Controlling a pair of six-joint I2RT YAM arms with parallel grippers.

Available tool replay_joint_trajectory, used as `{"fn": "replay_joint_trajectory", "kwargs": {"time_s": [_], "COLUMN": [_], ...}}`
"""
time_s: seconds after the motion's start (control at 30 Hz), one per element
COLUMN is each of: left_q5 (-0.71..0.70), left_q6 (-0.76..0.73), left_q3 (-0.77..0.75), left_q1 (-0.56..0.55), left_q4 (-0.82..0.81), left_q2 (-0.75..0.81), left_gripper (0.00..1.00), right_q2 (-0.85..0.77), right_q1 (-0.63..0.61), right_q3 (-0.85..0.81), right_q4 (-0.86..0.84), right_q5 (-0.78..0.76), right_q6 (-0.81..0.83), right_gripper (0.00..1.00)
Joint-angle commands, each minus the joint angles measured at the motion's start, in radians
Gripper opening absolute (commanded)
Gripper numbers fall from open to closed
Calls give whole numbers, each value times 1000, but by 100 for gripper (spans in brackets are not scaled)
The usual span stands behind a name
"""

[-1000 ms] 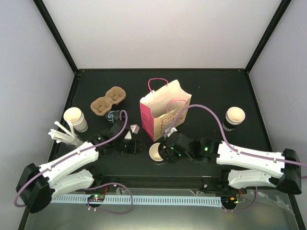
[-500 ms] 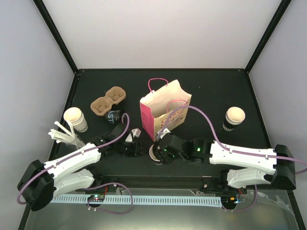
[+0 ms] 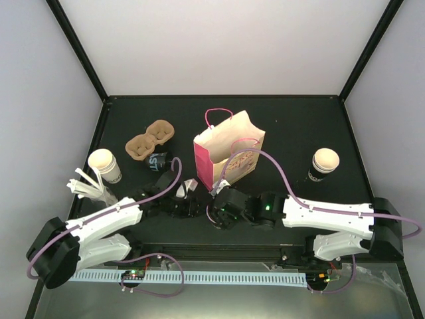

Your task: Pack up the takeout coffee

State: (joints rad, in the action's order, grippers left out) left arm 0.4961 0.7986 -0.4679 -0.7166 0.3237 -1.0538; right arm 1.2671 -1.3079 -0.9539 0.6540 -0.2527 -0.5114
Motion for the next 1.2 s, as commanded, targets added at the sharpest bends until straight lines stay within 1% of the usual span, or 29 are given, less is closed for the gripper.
{"fn": "replay_joint_trajectory", "kwargs": {"time_s": [0.0, 0.53, 0.87, 1.0, 1.17], "left_q5": [40, 58, 50, 19, -9], "left_q6": [8, 10, 10, 16, 22], "left_q3": [0, 3, 4, 2, 4], "left_q1": [3, 1, 1, 2, 16], "left_q4": [-45, -61, -56, -24, 15], "left_q2": [-21, -50, -44, -11, 72], "left_gripper": [43, 43, 43, 42, 42], "right_q2": [19, 95, 153, 160, 155], "right_q1": [-10, -25, -33, -34, -34], "right_q3": [-27, -27, -15, 21, 57], "right_q4": [-30, -42, -30, -31, -36], "right_q5": [-20, -20, 26, 49, 88], "right_q6": [16, 31, 36, 20, 12], "right_gripper": [70, 70, 71, 71, 70]}}
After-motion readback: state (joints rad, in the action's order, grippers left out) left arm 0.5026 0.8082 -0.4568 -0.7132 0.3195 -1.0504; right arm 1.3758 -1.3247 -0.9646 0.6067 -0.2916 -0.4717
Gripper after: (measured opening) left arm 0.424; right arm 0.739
